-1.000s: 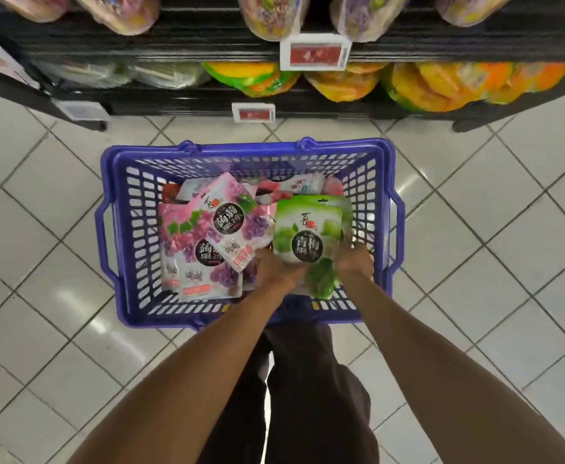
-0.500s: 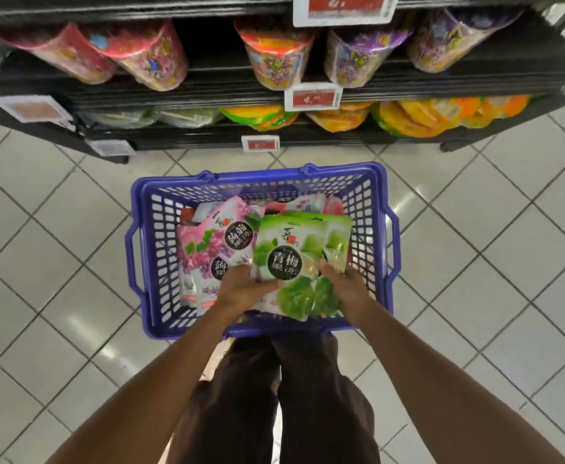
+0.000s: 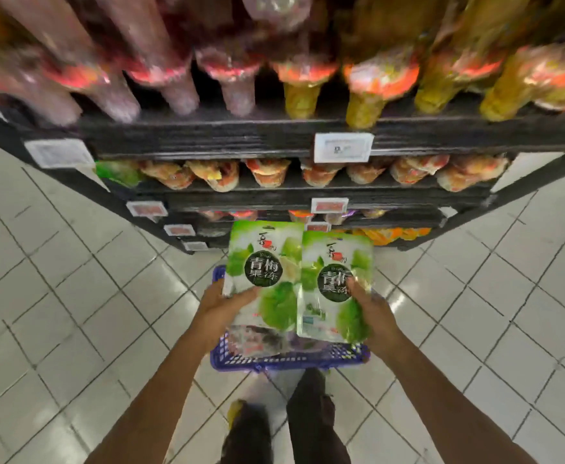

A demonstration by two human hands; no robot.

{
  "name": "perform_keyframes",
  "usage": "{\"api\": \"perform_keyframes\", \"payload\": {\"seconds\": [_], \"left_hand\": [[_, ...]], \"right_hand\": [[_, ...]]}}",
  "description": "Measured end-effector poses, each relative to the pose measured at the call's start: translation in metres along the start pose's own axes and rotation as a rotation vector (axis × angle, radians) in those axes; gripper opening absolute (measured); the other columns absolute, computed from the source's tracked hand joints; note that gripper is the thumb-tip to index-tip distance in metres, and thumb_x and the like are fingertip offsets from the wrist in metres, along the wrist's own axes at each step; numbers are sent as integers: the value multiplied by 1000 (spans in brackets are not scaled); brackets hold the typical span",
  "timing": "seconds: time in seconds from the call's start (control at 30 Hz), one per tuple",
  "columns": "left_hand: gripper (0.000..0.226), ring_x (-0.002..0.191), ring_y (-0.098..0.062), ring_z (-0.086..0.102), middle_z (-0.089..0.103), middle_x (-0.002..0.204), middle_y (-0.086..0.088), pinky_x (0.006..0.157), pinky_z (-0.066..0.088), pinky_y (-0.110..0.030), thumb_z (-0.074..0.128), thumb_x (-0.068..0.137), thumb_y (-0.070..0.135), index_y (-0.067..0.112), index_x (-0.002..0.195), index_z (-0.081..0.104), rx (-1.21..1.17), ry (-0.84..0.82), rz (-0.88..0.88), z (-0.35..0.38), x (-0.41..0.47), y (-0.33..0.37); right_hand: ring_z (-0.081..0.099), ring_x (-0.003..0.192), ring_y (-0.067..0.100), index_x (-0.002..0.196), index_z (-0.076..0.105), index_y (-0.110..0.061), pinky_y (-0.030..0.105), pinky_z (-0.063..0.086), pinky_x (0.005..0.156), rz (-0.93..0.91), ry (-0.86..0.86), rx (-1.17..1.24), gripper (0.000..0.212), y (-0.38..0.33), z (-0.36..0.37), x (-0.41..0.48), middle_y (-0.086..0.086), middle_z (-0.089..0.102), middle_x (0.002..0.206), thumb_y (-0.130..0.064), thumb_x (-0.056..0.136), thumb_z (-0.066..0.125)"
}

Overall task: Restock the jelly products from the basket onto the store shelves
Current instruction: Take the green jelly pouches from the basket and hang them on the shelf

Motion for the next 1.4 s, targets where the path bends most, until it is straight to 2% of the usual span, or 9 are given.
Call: {"api": "perform_keyframes", "payload": {"seconds": [0.1, 0.23, 0.4, 0.5, 0.67, 0.87, 1.1, 1.27, 1.4], "left_hand": [[47, 78, -16, 75, 78, 94, -6, 55, 55, -20, 89, 53, 31, 20, 97, 75, -67, -37, 112, -19, -49, 71], [49, 84, -16, 73, 78, 93, 1, 60, 56, -22, 86, 51, 32, 22, 97, 74, -148, -105, 285, -40, -115, 172], [38, 79, -18, 69, 75, 88, -2, 72, 55, -34, 80, 58, 23, 18, 94, 74, -159, -175, 553, -54, -201, 295], [51, 84, -21, 70, 75, 96, -5, 77, 57, -38, 77, 61, 19, 9, 110, 67, -176, -216, 715, -55, -247, 355], [44, 90, -22, 74, 77, 103, -7, 65, 61, -28, 71, 69, 14, 13, 113, 67, -257, -309, 897, -51, -306, 435], [24, 81, -16, 75, 78, 93, -5, 63, 60, -25, 70, 78, 14, 7, 100, 72, -302, -310, 1087, -43, -356, 528], [30, 92, -21, 74, 76, 104, -8, 70, 61, -31, 75, 70, 25, 16, 99, 78, -276, -335, 1276, -54, -393, 608], [76, 102, -29, 72, 74, 111, -12, 82, 58, -48, 92, 49, 49, 12, 112, 72, -239, -312, 1365, -77, -415, 647], [70, 98, -26, 73, 75, 108, -11, 74, 60, -33, 92, 50, 49, 14, 108, 74, -236, -323, 1417, -102, -436, 667]], "right_hand": [[72, 70, 21, 103, 74, -10, 46, 58, 77, -107, -18, 18, 69, -61, 19, -55, 8, 76, 86, -57, 53, 80], [70, 104, 29, 115, 71, -15, 47, 54, 93, -290, -88, 44, 68, -145, 57, -136, 9, 74, 111, -56, 61, 78], [74, 81, 7, 84, 80, -37, 21, 56, 56, -531, -156, 134, 21, -247, 101, -243, -10, 77, 93, -46, 66, 73], [74, 88, 16, 91, 80, -29, 31, 58, 68, -654, -166, 142, 35, -301, 115, -308, -2, 77, 101, -48, 62, 77], [69, 106, 33, 111, 74, -9, 52, 54, 94, -850, -251, 177, 64, -369, 135, -404, 16, 72, 114, -50, 63, 84], [65, 112, 37, 118, 69, -7, 57, 47, 102, -1022, -235, 201, 43, -447, 138, -487, 17, 71, 115, -37, 88, 66], [65, 110, 40, 115, 70, -9, 57, 49, 98, -1147, -230, 150, 37, -514, 159, -557, 16, 71, 116, -37, 92, 63], [62, 83, 30, 93, 71, -12, 47, 51, 81, -1234, -218, 119, 22, -544, 184, -590, 16, 66, 95, -31, 89, 62], [61, 66, 25, 90, 72, -11, 39, 47, 69, -1315, -208, 127, 21, -560, 208, -610, 13, 65, 82, -29, 89, 61]]}}
Point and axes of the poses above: each hand's wrist, its own x-axis towards the middle knuckle, its own z-axis out of the palm, y = z × x, the point moved 4 cm from there along x, towards the middle knuckle
